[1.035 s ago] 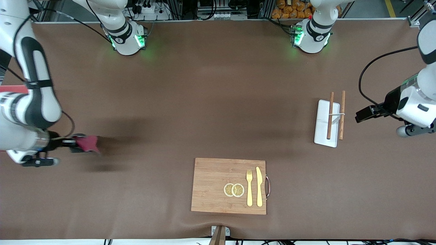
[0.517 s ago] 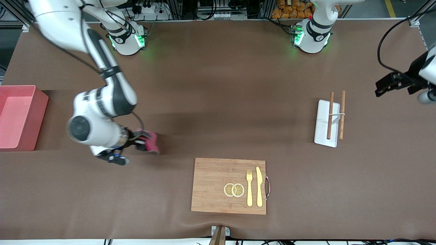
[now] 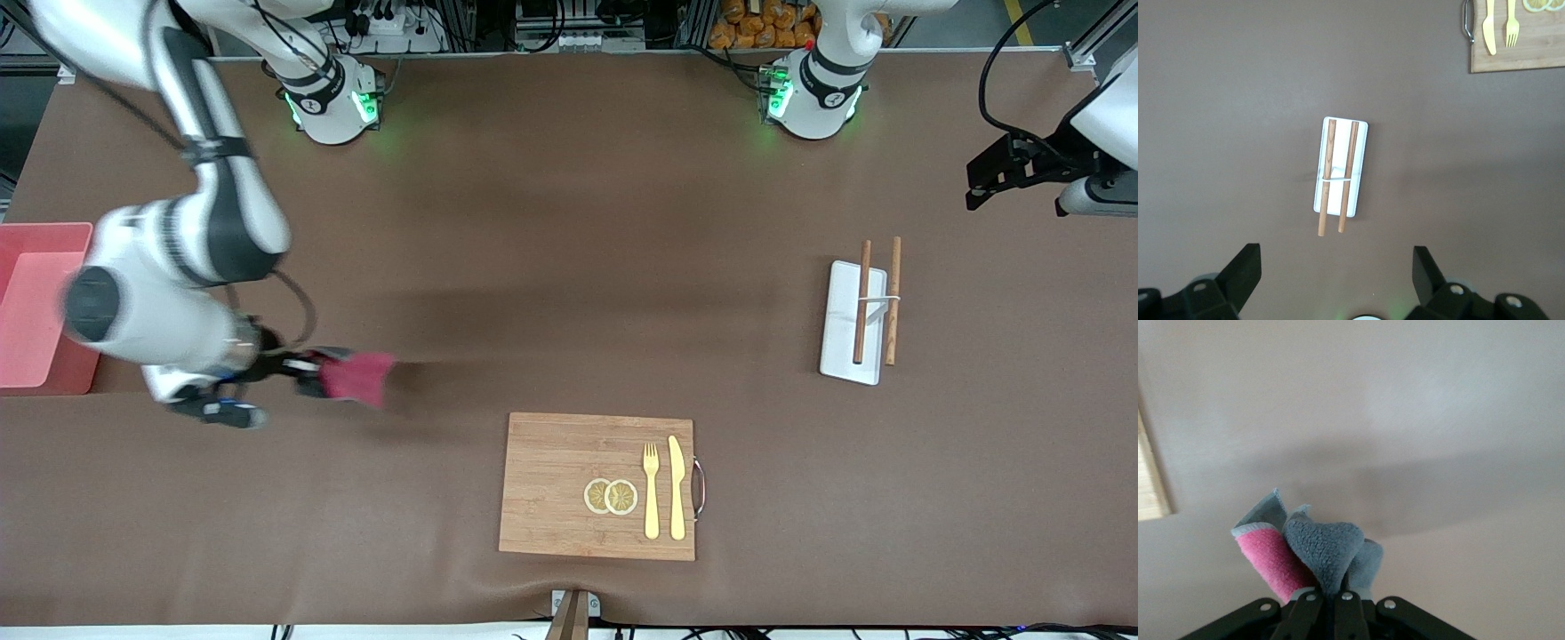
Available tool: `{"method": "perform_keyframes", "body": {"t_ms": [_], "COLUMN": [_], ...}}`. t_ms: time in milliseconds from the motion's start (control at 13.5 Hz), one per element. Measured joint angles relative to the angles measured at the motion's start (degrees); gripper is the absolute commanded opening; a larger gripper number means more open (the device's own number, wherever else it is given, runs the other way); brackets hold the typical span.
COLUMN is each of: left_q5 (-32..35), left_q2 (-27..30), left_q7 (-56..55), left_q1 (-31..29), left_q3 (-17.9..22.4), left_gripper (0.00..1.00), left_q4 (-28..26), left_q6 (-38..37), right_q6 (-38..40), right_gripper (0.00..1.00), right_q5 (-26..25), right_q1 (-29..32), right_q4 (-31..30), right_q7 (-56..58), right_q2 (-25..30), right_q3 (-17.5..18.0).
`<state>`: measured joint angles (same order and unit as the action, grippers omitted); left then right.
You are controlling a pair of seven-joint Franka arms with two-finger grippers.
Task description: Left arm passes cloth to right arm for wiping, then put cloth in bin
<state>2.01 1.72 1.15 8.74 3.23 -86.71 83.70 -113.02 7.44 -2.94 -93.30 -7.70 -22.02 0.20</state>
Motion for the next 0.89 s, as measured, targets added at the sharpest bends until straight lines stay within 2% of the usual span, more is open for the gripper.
{"method": "perform_keyframes", "body": {"t_ms": [296,517,665,887], "left_q5": [-0.01,-0.25,-2.33,-3.12], "left_q2": [0.26,0.45,0.5,0.46], "left_q7": [0.44,0.43,0.42,0.37], "left_q1": [2.29,1.73,0.34,-1.45], "left_q3": [3.29,3.37,3.06,2.01], "left_gripper": [1.0,1.0,1.0,1.0], "left_q4": [-0.04,-0.04,-0.04,-0.28], "left_q6": [-0.97,-1.02,-1.02,-1.02], "right_q6": [8.2,12.13,15.88,16.96], "right_gripper": [0.0,0.0,0.0,0.0], "right_q5": [-1.75,-2.03,-3.51,-4.92], "right_q1": [13.03,22.44,27.81,35.62], "right_q4": [6.41,12.53,16.51,20.02], "right_q7": [24.69,42.22,49.97,60.17], "right_q2": [0.5,0.72,0.77,0.68], "right_q3": [-1.19,-1.52,-1.55,-1.56]}}
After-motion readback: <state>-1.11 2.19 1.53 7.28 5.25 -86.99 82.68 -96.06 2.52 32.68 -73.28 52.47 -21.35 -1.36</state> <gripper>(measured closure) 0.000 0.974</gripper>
